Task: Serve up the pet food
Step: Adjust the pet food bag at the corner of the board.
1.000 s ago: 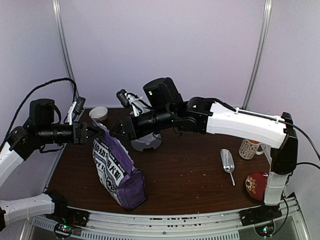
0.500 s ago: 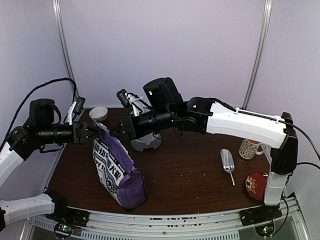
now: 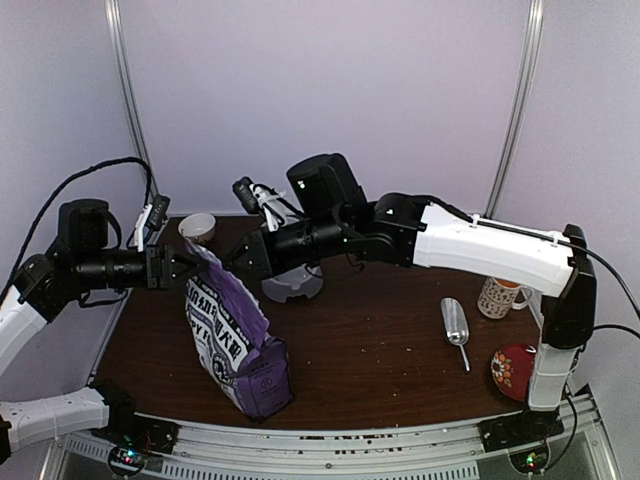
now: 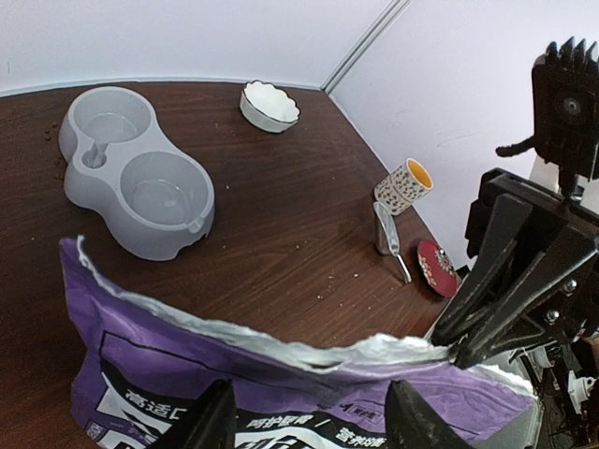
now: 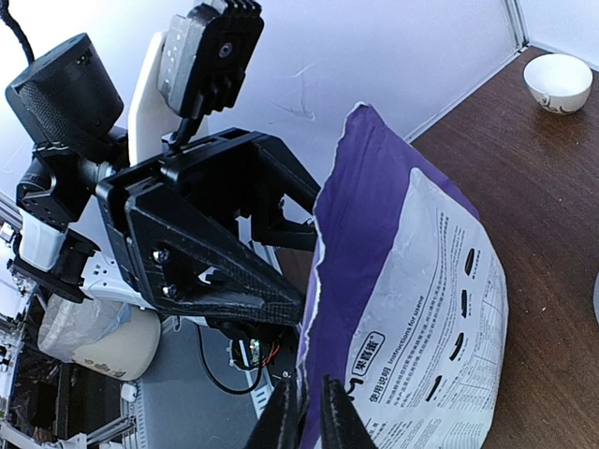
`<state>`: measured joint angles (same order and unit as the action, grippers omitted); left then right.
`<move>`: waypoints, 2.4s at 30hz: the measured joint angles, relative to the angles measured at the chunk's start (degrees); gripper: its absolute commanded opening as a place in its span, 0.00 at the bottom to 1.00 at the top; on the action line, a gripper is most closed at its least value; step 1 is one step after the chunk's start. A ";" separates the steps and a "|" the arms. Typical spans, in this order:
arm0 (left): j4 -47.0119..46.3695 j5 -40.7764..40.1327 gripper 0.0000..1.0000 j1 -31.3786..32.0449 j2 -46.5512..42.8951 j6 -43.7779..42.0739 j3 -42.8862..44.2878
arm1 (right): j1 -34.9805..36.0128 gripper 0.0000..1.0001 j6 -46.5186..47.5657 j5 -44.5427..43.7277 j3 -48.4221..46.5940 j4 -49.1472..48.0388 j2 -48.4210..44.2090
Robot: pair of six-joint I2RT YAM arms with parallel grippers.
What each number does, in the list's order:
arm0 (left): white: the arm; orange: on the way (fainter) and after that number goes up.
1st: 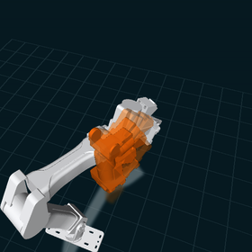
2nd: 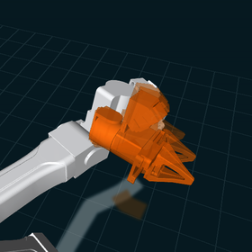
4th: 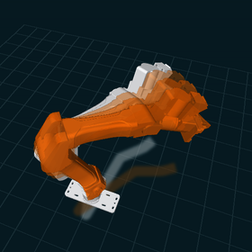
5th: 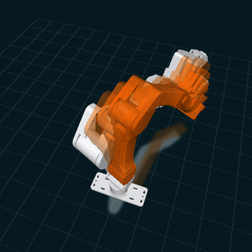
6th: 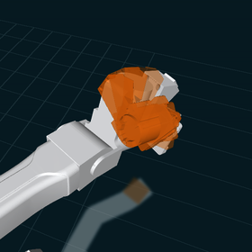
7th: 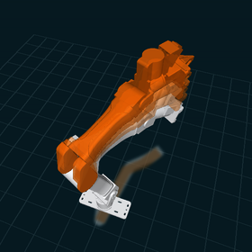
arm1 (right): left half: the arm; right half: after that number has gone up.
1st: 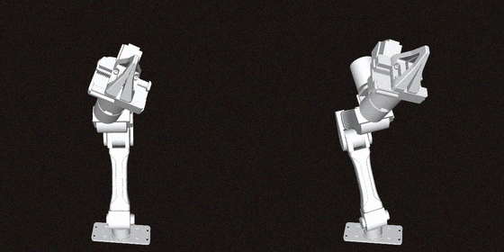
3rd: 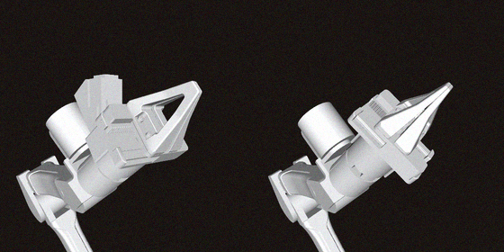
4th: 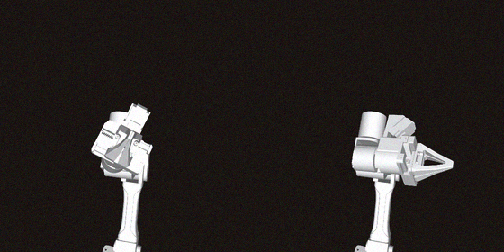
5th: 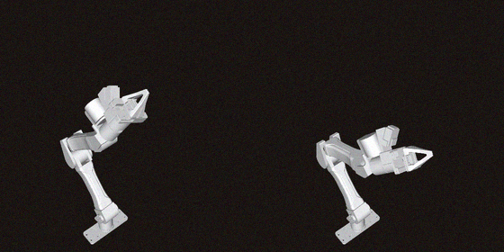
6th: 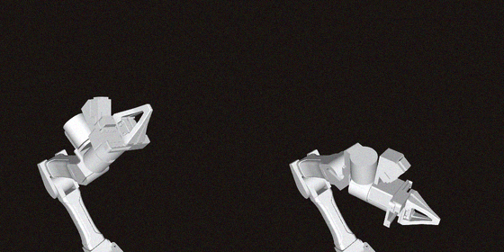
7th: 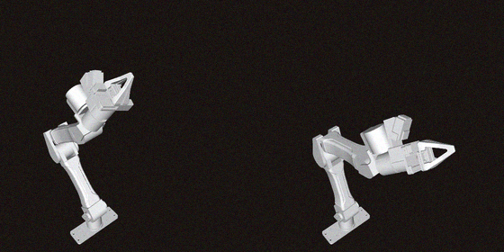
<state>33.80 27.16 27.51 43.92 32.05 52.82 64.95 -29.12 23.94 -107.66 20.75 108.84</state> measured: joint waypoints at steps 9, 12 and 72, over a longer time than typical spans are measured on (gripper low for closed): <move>0.22 -0.39 0.58 0.09 -0.87 0.04 -0.33 | 0.00 0.00 -1.14 0.07 0.96 -0.74 -0.66; 0.46 -0.55 0.58 0.09 -1.44 0.70 -0.31 | 0.00 0.00 -1.42 0.26 2.56 -2.54 -1.14; 0.15 -9.33 0.46 7.61 3.26 28.68 3.06 | 0.33 0.00 -3.63 0.66 13.18 -14.60 -4.72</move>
<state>33.95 17.82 35.11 47.18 60.73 55.88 65.28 -32.75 24.60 -94.48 6.15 104.12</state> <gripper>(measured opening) 0.465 0.017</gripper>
